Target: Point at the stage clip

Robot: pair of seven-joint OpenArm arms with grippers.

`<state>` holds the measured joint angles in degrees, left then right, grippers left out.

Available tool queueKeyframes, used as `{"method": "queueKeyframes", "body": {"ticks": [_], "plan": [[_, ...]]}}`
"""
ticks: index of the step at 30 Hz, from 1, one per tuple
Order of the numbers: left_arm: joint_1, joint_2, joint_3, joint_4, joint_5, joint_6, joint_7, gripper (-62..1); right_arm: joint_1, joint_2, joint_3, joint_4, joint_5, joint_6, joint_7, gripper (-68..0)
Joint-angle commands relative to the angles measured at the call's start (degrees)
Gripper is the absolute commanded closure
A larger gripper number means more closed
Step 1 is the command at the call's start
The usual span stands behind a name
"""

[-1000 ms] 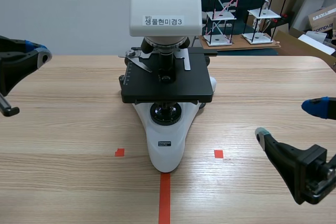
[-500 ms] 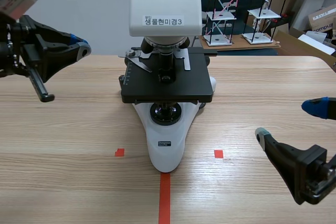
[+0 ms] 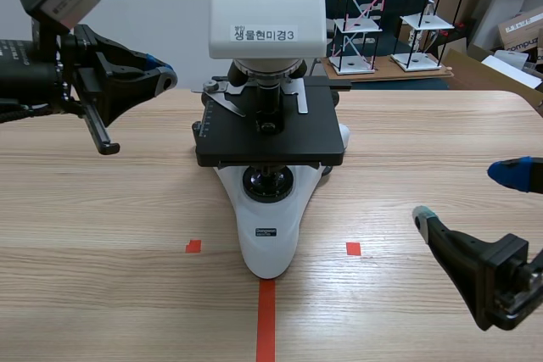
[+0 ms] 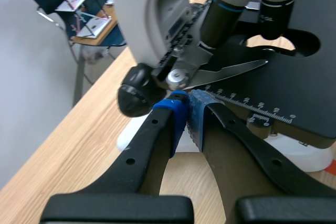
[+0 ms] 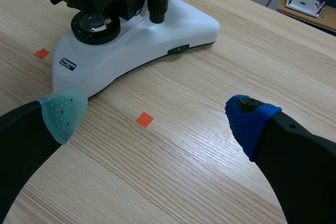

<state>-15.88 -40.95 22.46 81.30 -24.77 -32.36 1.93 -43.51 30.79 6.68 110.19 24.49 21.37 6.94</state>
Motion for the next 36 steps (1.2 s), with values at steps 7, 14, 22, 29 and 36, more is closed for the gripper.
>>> {"method": "queueKeyframes", "body": {"ticks": [7, 14, 22, 29, 36], "plan": [[-2.25, 1.57, 1.99, 0.07, -0.83, -0.46, -0.76, -1.7, 0.50, 0.00, 0.39, 0.37, 0.22, -0.37, 0.68, -57.8], [-2.23, 1.77, 2.08, 0.07, -1.03, -0.48, -0.35, -1.7, 0.50, 0.02, 0.39, 0.37, 0.22, -0.37, 0.68, -57.8], [-2.23, 1.77, 2.08, 0.07, -1.01, -0.46, -0.33, -1.7, 0.50, 0.02, 0.39, 0.37, 0.22, -0.37, 0.66, -57.8], [-2.23, 1.75, 2.08, 0.07, -1.01, -0.44, -0.04, -1.7, 0.50, 0.02, 0.39, 0.37, 0.22, -0.37, 0.66, -57.8], [-2.23, 1.75, 2.08, 0.07, -1.01, -0.44, 0.50, -1.7, 0.50, 0.02, 0.39, 0.37, 0.22, -0.37, 0.66, -57.8]]}}
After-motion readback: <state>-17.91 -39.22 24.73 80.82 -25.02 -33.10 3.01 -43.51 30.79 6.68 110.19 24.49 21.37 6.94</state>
